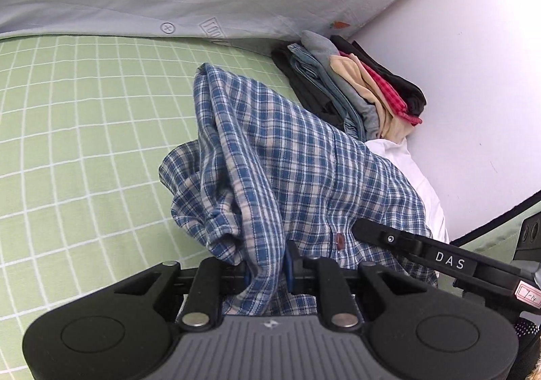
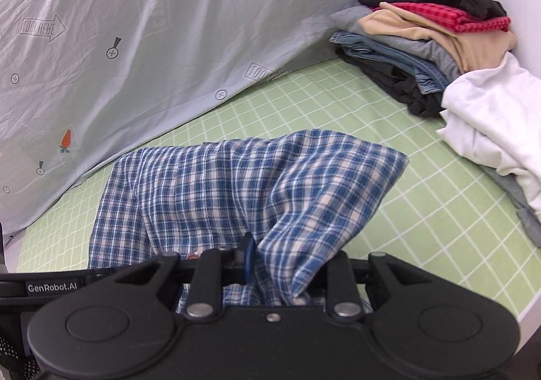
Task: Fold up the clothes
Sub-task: 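Carry the shirt bundle with both tools onto the folded clothes stack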
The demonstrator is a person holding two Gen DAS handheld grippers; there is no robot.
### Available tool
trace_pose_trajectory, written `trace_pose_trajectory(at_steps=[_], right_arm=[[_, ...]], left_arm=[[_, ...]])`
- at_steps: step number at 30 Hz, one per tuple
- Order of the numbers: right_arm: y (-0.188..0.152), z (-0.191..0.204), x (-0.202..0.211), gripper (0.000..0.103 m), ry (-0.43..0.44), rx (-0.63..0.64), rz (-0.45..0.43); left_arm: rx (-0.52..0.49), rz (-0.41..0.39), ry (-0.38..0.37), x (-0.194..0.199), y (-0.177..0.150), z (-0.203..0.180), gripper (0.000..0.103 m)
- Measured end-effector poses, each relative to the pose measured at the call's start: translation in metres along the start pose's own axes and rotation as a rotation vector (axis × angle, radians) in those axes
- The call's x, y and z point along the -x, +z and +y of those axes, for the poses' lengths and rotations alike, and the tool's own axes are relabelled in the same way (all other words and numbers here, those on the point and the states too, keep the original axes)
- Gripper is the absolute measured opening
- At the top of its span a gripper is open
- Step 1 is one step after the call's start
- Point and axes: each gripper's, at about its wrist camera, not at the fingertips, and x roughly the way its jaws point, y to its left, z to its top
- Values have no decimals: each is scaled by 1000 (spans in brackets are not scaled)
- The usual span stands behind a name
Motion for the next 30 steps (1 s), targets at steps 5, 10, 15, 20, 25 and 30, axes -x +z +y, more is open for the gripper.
trace_pose_trajectory(at_steps=[5,10,15,20,25,30], right_arm=[[19,-85,30,24,-11,32,-43],[62,-170,67,24,-18,61,-91],[107,-243,87,25,-48,88,-122],[144,-285,87,25,-99,214,-109],[164,-323,47,26,-120,298,-19],[158,-346,-8,32,-156,365,63]], left_arm=[[-5,-24,-30,-53,7,-80,19],[-4,-53,-99,-100,35,-170,19],[-15,-61,-138,-154,63,-242,19],[-9,-52,-150,-209,75,-292,19],[49,-6,-67,-267,75,-303,19],[69,-5,18,-300,75,-297,24]])
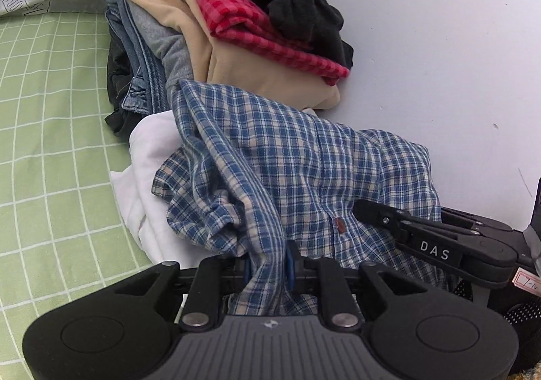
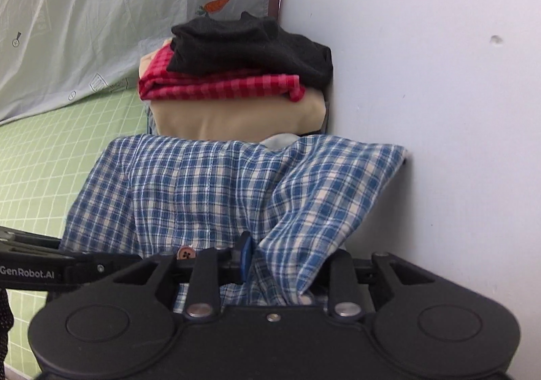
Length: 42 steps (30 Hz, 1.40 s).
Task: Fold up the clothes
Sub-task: 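Carry the shirt bundle with both tools onto the folded clothes stack, then release the shirt with both tools and pull them back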
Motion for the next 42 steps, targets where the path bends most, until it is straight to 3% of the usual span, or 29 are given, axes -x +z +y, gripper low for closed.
trace_pose_trajectory(at_steps=[3,5,9,12,15,17,20,23,27,30,32,37,42], right_arm=[[-5,4,-13,41,-31,54,-10],[-7,7,-16,46,-50,85,-26],[-5,8,2,61,-97,103,-72],[-2,10,25,75,-150,89,-151],[-2,13,47,76,-196,56,-246],[-7,14,53,76,-168,23,-276],[-18,14,33,79,-116,-34,-230],[-33,5,0,82,-118,-131,-148],[-33,4,-8,87,-126,-158,-152],[-33,10,6,90,-132,-174,-186],[-37,14,21,99,-130,-200,-220],[-50,44,60,103,-144,-226,-324],[-60,86,90,103,-150,-238,-369]], left_arm=[[1,-3,37,-4,-1,6,38],[-8,3,55,-2,0,10,57],[-14,-1,66,18,5,17,61],[-45,-67,117,39,5,15,64],[-109,-125,187,48,10,11,72],[-164,-132,221,44,12,9,74],[-216,-108,260,32,14,10,76],[-206,-86,246,31,12,17,78],[-240,-110,252,42,9,16,79],[-269,-161,263,59,5,14,83],[-282,-207,282,73,0,12,88],[-360,-337,337,109,-17,7,103],[-386,-409,336,142,-36,10,103]])
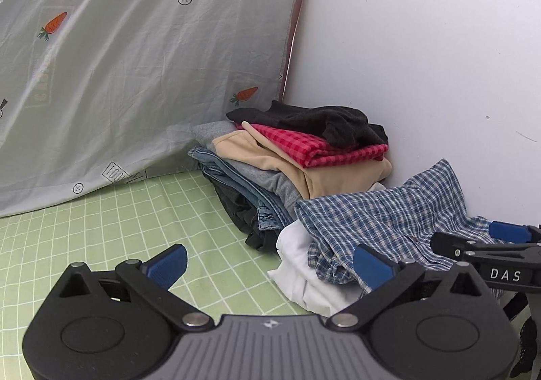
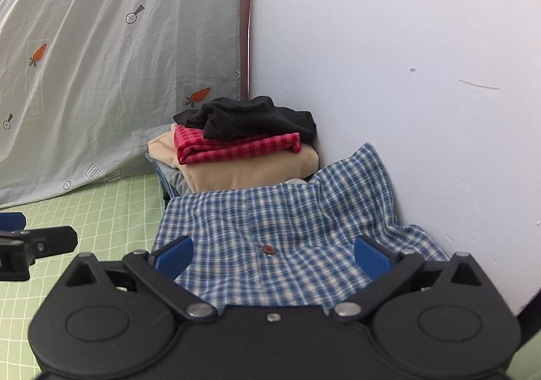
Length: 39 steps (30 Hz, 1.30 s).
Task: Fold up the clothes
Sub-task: 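Release the shirt with both tools and pull them back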
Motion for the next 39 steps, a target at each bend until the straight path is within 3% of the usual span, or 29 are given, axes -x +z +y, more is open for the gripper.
trace_pose_trajectory(at_steps=[5,14,28,39], right_arm=[[-20,42,44,103,-66,79,-24],[-69,104,106,103,-59,-89,79],[-137,222,223,103,-122,-54,69],[-173,257,272,103,-194,-100,90]], left_arm=[[21,0,-16,32,-14,15,103],[-38,49,12,100,-51,64,103],[-65,75,-41,215,-109,146,103],[-102,100,-90,264,-145,173,103]])
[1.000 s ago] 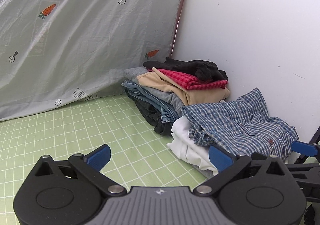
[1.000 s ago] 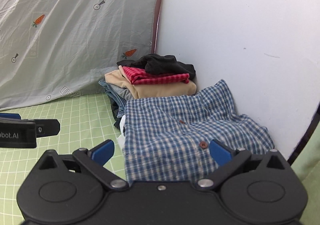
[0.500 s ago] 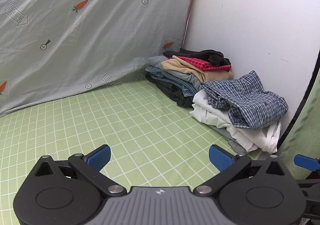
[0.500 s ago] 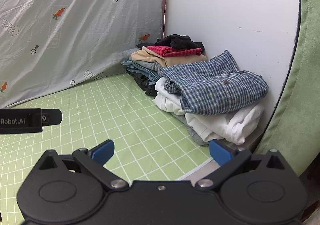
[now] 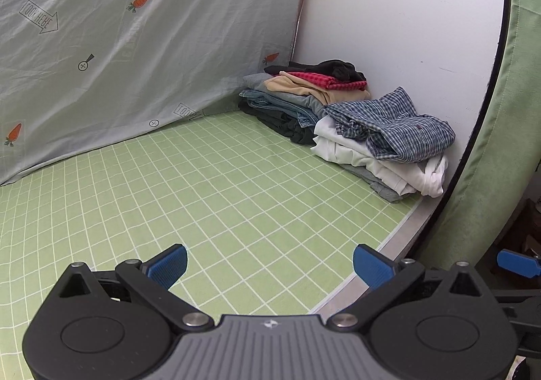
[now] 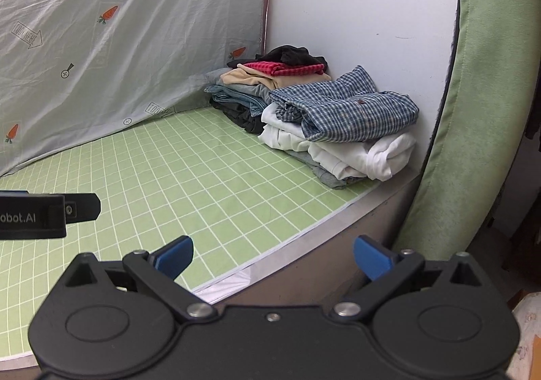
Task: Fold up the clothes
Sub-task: 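Release the shirt with both tools and pull them back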
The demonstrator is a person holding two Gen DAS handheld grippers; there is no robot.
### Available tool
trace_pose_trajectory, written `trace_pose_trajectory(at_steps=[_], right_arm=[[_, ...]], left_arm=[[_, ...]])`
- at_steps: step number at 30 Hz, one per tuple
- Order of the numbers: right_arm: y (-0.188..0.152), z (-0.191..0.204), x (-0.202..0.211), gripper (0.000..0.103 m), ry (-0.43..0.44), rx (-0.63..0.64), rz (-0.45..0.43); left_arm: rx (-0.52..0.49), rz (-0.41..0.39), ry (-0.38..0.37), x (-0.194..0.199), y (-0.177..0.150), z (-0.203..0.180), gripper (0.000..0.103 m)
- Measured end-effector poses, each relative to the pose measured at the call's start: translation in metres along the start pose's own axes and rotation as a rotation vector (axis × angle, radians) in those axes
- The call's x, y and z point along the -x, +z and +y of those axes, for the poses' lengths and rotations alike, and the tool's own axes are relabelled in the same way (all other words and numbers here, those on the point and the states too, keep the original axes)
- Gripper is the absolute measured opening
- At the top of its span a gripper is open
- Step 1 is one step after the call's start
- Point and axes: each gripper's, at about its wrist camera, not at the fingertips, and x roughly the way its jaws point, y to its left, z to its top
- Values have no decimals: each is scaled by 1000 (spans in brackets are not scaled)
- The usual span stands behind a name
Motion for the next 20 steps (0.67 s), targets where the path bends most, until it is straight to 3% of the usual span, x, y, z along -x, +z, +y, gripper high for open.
trace_pose_trajectory(at_steps=[6,20], right_arm=[[-7,5,14,103,-25,-11,-10],[-10,15,23,103,-35,-10,-17]], left_arm=[[-13,0,-29,7,-6,3,103],[-13,-12,-14,13,-7,11,103]])
